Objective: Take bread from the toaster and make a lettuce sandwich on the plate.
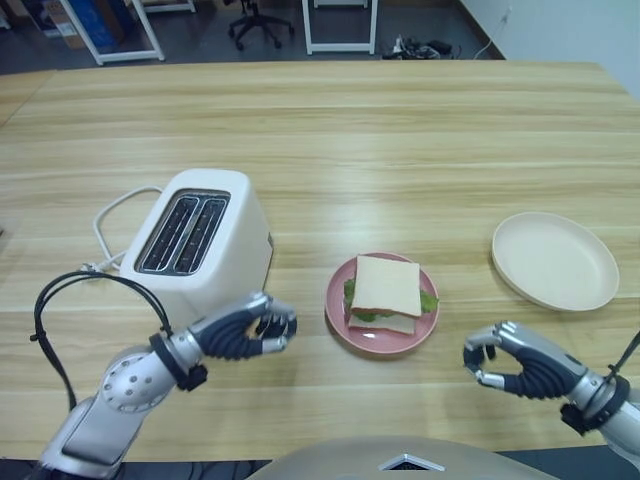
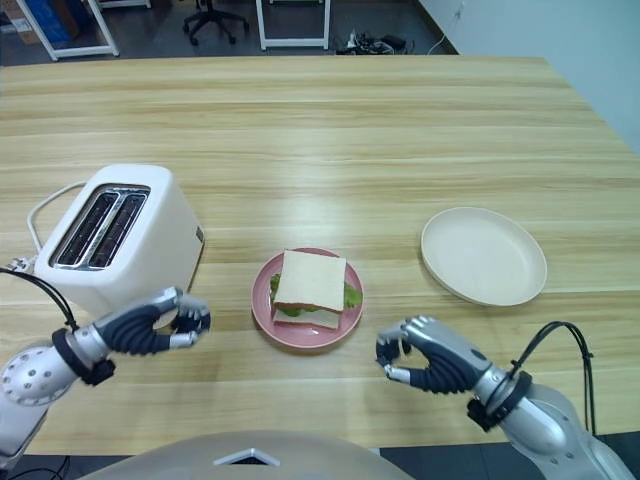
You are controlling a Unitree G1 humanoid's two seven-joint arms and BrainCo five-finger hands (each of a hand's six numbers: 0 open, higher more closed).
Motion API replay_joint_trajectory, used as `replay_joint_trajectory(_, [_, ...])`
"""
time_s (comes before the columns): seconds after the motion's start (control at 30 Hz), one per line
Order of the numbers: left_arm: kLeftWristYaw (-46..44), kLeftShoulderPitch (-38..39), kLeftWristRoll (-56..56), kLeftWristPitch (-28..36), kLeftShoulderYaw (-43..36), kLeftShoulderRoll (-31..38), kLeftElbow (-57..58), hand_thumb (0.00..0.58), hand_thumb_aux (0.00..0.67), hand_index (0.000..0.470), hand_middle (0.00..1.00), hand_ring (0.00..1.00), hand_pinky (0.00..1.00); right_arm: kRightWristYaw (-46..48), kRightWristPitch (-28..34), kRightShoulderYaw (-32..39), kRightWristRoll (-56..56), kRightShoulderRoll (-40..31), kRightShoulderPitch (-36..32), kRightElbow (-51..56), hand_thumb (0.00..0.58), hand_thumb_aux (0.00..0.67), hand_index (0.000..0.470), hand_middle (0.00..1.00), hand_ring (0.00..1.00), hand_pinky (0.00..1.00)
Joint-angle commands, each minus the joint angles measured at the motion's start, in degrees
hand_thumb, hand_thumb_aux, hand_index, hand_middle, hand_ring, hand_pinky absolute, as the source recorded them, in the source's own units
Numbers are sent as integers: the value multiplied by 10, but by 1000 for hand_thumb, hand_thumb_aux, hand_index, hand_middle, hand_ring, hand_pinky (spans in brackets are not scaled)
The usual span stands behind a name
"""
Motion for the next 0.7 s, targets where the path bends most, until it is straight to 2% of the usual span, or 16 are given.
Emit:
replay_joint_trajectory(0.03, [-52, -7, 19, 58, -35, 3, -10, 580, 670, 470, 1000, 1000, 1000, 70, 44, 24, 1, -2, -12, -19, 580, 670, 470, 1000, 1000, 1000])
replay_joint_trajectory(0.13, [-46, -35, 93, 91, -93, -40, 9, 580, 670, 470, 1000, 1000, 1000, 87, 71, 105, -83, 49, -70, 12, 580, 670, 470, 1000, 1000, 1000])
replay_joint_trajectory(0.3, [-9, -99, 264, 147, -190, -112, 92, 580, 670, 470, 1000, 1000, 1000, 63, 88, 229, -267, 144, -163, 118, 580, 670, 470, 1000, 1000, 1000])
replay_joint_trajectory(0.53, [41, -151, 348, 160, -230, -176, 166, 580, 670, 470, 1000, 1000, 1000, -5, 105, 242, -374, 197, -268, 173, 580, 670, 470, 1000, 1000, 1000])
replay_joint_trajectory(0.7, [120, -209, 394, 154, -236, -225, 238, 580, 670, 470, 1000, 1000, 1000, -54, 112, 255, -413, 234, -365, 267, 580, 670, 470, 1000, 1000, 1000])
